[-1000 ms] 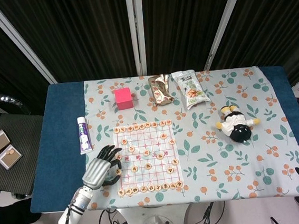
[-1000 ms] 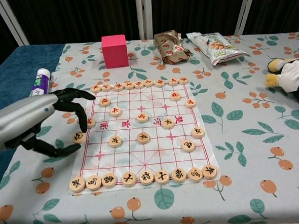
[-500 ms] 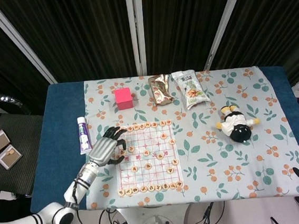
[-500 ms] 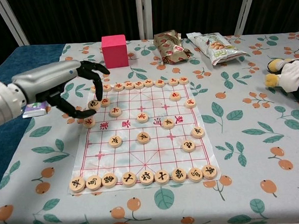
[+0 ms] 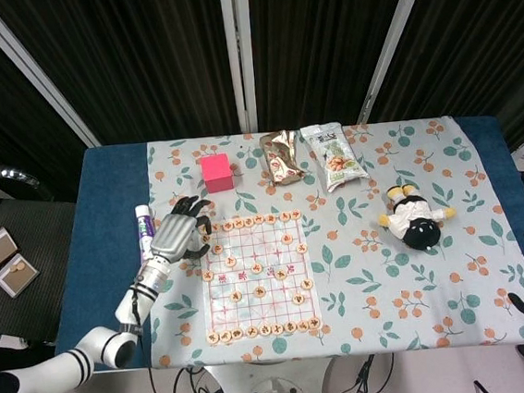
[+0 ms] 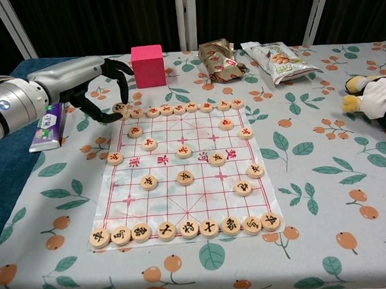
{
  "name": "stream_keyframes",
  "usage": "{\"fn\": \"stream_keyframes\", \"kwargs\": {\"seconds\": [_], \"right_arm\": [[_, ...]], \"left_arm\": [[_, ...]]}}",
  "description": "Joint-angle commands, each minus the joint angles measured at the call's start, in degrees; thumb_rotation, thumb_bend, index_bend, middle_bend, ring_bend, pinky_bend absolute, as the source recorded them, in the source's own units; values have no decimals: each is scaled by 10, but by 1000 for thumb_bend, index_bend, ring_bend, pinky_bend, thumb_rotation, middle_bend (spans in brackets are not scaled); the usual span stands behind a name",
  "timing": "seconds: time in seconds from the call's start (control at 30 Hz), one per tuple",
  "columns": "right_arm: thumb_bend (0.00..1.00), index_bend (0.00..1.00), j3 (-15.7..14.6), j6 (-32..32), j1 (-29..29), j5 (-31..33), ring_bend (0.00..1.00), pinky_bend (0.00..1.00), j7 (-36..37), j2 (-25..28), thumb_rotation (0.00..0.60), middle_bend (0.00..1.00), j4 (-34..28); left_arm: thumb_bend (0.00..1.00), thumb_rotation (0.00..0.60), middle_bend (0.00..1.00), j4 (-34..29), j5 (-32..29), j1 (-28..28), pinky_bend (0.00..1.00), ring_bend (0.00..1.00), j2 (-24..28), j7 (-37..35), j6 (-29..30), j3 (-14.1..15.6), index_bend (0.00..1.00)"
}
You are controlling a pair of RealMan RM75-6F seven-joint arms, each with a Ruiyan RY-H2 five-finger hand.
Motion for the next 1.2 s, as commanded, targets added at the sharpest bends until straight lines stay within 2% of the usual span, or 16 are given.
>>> {"fn": "stream_keyframes", "kwargs": {"seconds": [0.03, 0.5, 0.83, 1.2], "right_arm": [[104, 0, 0, -1, 0, 1, 0, 0, -3, 1, 600, 0, -4], [104, 0, -1, -2, 1, 1, 0, 0, -17, 8, 600, 0, -23], [105, 0, 0, -9, 2, 8, 0, 0, -20, 10, 600, 0, -25], [107, 0, 0, -10, 1, 12, 0, 0, -16, 13, 600, 0, -23]], "left_arm": [[293, 600, 105, 37, -3, -15, 52, 0, -14, -28, -10, -4, 514], [292, 600, 105, 179, -2, -43, 52, 0, -77, -124, -30, 2, 518], [286, 600, 105, 204, 9, -47, 51, 0, -87, -169, -26, 12, 511], [284, 600, 105, 232, 5, -53, 50, 0, -104, -179, -31, 16, 503]]}}
